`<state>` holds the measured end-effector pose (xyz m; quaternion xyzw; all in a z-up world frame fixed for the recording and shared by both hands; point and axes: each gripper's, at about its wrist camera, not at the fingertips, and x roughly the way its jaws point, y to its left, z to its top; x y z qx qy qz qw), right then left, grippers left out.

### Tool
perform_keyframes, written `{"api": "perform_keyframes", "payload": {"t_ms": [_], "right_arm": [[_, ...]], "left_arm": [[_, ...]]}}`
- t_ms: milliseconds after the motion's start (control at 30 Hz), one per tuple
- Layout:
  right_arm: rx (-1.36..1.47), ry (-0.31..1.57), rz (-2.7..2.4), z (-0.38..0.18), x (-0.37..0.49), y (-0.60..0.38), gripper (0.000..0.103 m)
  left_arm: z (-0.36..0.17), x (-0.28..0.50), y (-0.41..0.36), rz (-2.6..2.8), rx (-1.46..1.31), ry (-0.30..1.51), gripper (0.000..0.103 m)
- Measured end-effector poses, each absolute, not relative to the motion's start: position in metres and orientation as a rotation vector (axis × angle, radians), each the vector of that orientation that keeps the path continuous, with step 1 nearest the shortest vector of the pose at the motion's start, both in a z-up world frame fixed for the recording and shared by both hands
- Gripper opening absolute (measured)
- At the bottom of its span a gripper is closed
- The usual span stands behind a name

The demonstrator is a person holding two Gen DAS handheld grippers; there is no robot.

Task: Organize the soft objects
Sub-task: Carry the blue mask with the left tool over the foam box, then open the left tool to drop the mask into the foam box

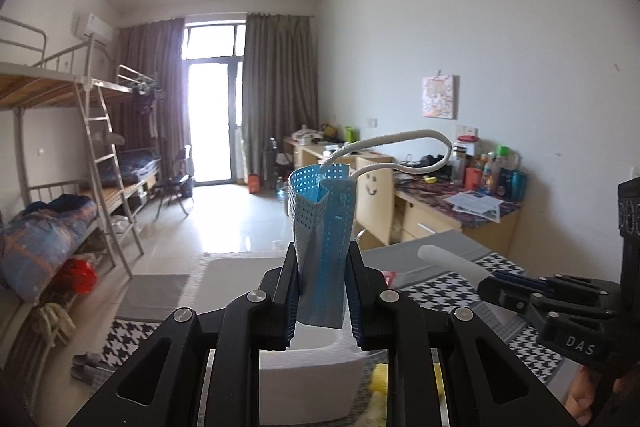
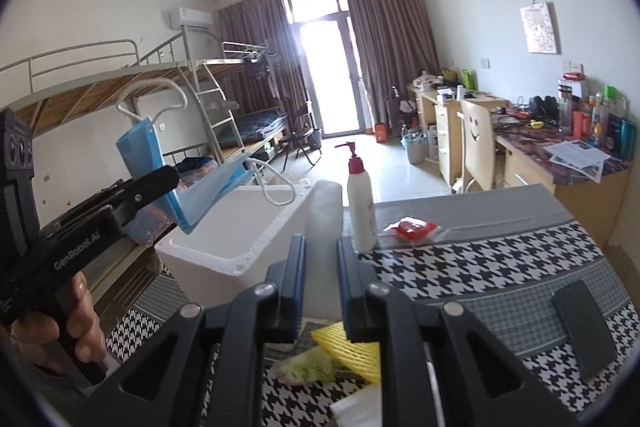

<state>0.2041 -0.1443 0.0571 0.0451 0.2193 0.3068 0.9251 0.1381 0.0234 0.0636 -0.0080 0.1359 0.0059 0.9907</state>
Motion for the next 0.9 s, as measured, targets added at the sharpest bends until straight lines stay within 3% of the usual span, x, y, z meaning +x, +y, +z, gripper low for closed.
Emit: {"api": "perform_keyframes", "payload": {"t_ms": [900], "right_arm": [[0.018, 0.496, 0.731, 0.063, 0.224, -0.077, 0.019]], "left_arm": [[0.045, 0.177, 0.059, 0.144, -0.035, 0.398, 0.022]]}}
